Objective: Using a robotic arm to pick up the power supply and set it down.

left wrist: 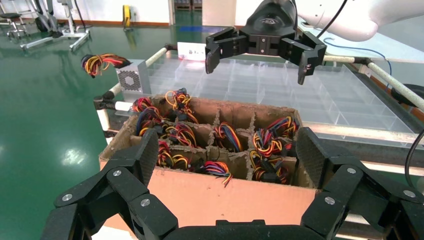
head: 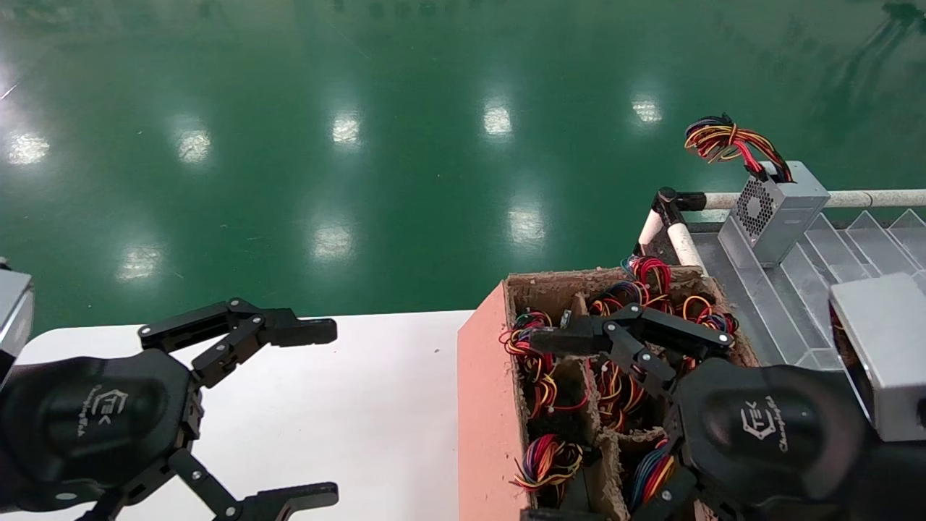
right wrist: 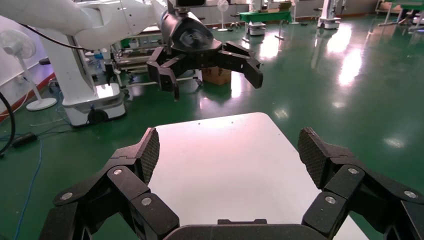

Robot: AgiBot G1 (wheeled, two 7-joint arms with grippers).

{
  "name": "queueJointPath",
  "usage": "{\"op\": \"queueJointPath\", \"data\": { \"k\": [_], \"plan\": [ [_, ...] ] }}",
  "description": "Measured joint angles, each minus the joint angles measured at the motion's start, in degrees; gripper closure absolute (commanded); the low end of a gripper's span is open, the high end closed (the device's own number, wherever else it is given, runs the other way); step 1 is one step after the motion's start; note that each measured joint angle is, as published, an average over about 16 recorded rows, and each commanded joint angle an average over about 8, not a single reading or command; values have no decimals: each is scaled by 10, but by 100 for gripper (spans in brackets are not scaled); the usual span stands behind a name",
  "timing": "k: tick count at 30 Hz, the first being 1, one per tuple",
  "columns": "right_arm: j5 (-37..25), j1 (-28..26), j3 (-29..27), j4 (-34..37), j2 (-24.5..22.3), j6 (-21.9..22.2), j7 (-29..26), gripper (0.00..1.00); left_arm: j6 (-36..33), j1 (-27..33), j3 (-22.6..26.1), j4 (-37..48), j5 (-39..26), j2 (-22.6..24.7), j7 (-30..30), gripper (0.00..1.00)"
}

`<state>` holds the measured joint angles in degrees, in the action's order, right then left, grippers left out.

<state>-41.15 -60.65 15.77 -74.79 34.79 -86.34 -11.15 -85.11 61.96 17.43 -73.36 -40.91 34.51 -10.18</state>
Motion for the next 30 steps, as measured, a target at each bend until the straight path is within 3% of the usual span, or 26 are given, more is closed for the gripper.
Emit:
{"op": "queueJointPath", "data": {
  "k": [30],
  "plan": [
    [-6,-8,2,11,2,6,3,0,0,0,0,0,0,0,0,0]
  ]
}}
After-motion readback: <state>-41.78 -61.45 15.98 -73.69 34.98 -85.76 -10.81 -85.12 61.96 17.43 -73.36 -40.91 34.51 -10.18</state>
